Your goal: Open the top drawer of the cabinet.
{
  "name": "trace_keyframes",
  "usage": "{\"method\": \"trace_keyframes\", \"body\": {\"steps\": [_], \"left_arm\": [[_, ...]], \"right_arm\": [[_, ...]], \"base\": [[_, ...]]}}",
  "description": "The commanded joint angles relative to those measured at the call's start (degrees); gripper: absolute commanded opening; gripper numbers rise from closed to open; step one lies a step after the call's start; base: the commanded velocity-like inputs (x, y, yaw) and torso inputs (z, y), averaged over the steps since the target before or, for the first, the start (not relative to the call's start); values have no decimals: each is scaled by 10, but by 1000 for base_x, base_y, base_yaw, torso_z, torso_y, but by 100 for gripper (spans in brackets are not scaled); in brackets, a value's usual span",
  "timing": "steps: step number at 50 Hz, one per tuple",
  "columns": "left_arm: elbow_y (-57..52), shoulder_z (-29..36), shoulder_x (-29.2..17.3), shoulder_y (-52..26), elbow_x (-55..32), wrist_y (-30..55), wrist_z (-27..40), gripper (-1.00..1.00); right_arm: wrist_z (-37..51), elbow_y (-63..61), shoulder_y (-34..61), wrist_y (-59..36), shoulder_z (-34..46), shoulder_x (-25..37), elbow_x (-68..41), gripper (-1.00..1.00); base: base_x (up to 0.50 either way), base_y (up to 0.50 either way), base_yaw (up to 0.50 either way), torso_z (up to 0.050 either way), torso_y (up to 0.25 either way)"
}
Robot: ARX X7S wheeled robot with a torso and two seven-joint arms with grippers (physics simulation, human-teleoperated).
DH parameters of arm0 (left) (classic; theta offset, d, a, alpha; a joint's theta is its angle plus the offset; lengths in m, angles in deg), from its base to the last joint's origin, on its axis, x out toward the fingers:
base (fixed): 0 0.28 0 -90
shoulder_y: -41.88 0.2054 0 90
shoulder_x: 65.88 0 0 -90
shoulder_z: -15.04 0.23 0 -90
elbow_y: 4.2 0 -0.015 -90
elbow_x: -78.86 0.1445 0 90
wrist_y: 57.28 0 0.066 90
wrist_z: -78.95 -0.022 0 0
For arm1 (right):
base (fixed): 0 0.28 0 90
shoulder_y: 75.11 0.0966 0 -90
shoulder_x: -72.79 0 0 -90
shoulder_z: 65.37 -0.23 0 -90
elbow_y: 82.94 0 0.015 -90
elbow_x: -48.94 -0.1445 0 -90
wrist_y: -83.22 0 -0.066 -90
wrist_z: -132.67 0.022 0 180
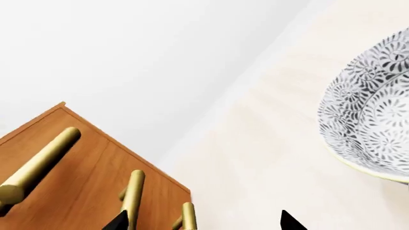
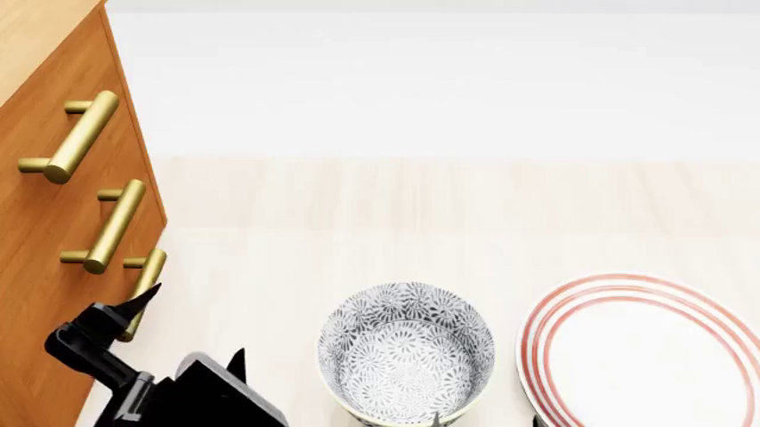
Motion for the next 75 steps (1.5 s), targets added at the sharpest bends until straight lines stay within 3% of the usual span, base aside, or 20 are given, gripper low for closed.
{"method": "trace_keyframes", "body": {"steps": [1, 30, 32, 37, 75], "left_arm": [[1, 43, -14, -44, 71, 27, -18, 100], [52, 82, -41, -141, 118, 49, -57, 100], [71, 113, -53, -183, 144, 60, -83, 100], [73, 121, -62, -211, 155, 72, -104, 100], [133, 158, -86, -283, 181, 71, -154, 100]], "right_arm": [[-8, 0, 1, 1, -11, -8, 5, 100], [-1, 2, 3, 0, -4, -2, -4, 100], [-1, -2, 1, -2, -3, -1, -4, 100], [0, -2, 1, -3, -2, 0, -7, 100], [5, 9, 5, -1, 8, 4, -15, 100]], "base": [[0, 0, 0, 0, 0], [0, 0, 0, 0, 0], [0, 0, 0, 0, 0], [0, 0, 0, 0, 0], [0, 0, 0, 0, 0]]}}
